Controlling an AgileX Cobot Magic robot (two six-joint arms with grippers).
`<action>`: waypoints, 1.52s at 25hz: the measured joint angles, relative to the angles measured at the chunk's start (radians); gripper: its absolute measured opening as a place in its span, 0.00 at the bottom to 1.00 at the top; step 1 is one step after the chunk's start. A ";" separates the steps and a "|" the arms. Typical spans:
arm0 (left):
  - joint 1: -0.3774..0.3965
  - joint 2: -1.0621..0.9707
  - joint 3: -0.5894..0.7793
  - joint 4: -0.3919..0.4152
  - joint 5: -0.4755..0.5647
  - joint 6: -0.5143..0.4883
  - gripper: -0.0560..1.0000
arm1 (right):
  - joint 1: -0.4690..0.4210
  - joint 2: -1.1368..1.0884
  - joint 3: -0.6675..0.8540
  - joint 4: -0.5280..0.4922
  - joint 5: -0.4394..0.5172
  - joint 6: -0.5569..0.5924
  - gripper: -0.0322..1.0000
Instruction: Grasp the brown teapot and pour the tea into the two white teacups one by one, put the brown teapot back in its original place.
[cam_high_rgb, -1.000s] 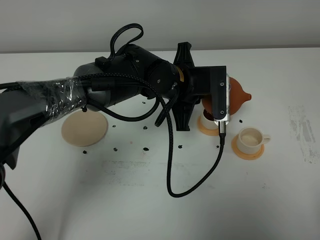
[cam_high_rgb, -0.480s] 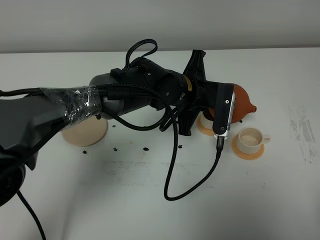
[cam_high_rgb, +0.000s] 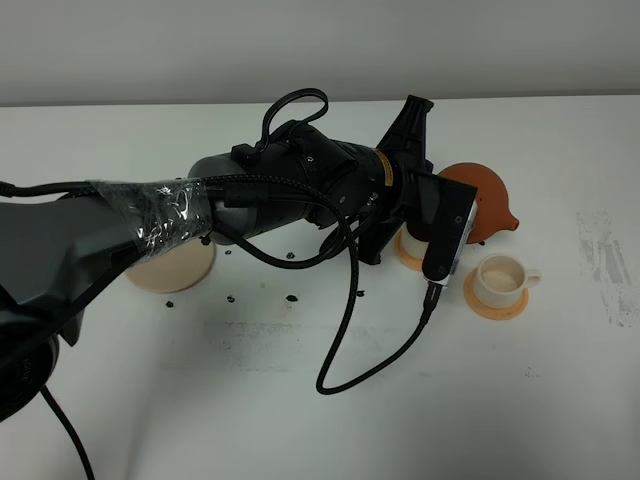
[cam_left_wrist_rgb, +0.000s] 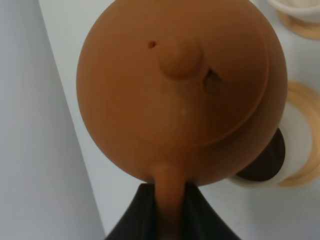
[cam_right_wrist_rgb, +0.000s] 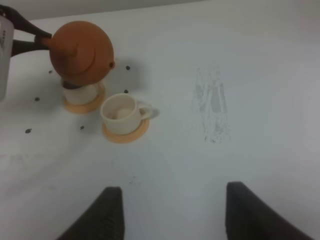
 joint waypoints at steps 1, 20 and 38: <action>0.000 0.000 0.000 0.002 0.000 0.013 0.13 | 0.000 0.000 0.000 0.000 0.000 0.000 0.46; -0.021 0.000 0.000 0.136 0.004 0.100 0.13 | 0.000 0.000 0.000 0.000 0.000 0.000 0.46; -0.041 0.006 0.000 0.322 0.005 0.100 0.13 | 0.000 0.000 0.000 0.000 0.000 0.000 0.46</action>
